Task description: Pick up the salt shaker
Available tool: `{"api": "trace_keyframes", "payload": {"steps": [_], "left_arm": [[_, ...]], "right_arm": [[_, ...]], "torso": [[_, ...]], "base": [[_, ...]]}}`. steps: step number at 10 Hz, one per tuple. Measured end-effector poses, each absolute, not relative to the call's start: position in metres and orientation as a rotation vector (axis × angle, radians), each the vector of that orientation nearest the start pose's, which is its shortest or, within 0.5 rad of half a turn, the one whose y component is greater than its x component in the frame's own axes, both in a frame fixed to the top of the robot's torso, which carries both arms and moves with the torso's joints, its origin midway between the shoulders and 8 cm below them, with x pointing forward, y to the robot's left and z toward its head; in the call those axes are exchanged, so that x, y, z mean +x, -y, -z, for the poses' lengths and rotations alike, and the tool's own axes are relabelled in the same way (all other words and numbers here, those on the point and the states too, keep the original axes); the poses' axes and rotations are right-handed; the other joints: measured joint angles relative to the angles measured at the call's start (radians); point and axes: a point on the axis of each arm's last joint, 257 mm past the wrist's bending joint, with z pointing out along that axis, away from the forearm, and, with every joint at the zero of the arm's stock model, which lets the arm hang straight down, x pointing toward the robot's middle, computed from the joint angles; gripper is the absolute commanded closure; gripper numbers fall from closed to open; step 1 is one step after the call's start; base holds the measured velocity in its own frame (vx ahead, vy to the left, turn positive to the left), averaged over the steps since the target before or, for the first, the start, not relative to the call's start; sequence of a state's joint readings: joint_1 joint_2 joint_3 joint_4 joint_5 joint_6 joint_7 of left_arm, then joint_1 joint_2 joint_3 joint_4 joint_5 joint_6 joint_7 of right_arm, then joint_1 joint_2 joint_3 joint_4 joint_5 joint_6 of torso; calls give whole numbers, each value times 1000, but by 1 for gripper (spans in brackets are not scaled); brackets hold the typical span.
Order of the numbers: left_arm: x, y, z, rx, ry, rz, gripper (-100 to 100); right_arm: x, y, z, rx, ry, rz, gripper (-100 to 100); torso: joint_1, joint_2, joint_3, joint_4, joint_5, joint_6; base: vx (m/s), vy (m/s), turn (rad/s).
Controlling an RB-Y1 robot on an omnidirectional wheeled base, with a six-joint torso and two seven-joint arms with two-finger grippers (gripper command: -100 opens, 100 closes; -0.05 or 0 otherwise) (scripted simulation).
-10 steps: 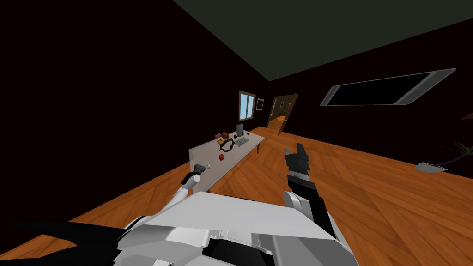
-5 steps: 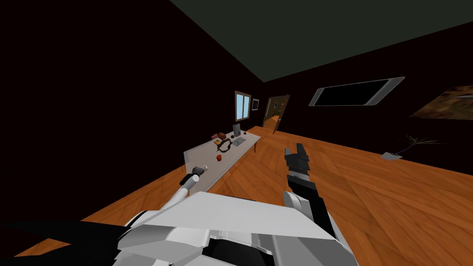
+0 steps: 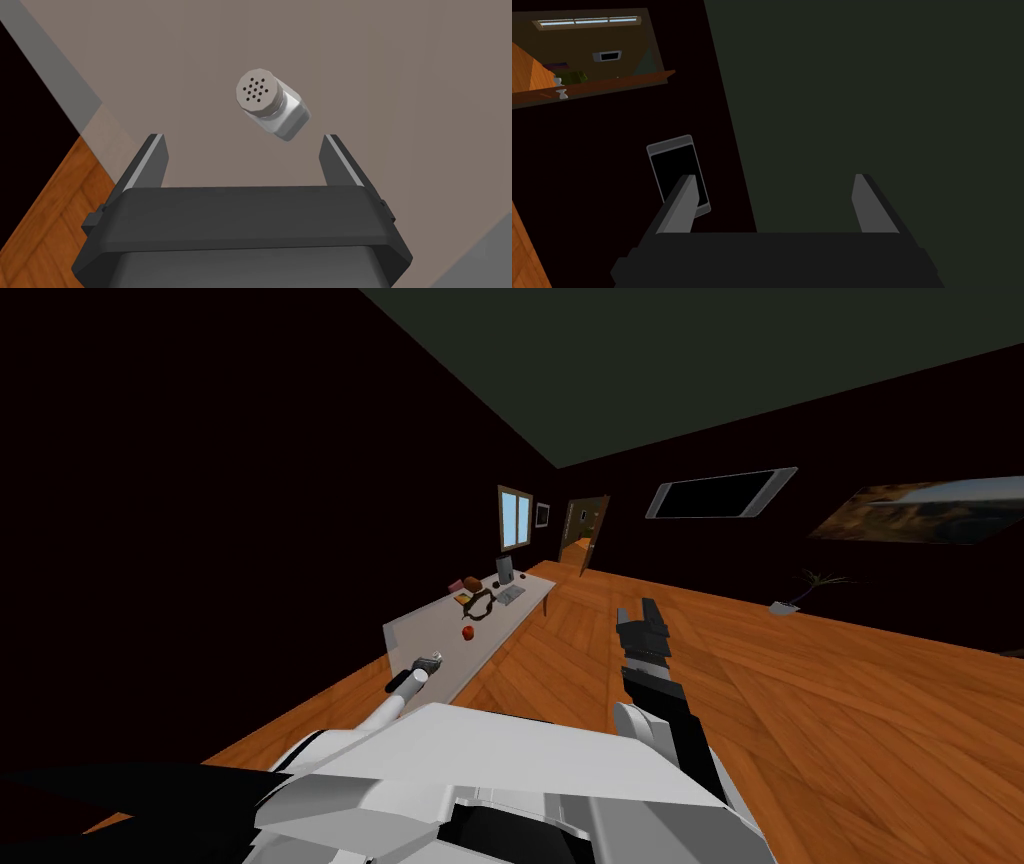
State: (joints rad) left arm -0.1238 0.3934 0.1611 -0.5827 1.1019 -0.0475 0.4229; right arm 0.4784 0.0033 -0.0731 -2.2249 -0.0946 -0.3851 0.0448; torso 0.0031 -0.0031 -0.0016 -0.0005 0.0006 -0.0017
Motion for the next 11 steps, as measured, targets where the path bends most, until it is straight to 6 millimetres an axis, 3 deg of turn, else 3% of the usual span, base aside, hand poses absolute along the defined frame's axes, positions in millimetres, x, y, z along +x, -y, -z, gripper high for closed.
{"api": "trace_keyframes", "payload": {"steps": [7,11], "left_arm": [[346,-536,548,-2592,138,906,-100],[344,-532,552,-2610,156,901,-100]], "right_arm": [[366,320,15,816,-658,-1221,0],[366,320,15,816,-658,-1221,0]], "torso": [[1,-2,-1,0,0,0],[-2,1,0,0,0,-1]], "base": [[24,20,-78],[5,4,1]]}}
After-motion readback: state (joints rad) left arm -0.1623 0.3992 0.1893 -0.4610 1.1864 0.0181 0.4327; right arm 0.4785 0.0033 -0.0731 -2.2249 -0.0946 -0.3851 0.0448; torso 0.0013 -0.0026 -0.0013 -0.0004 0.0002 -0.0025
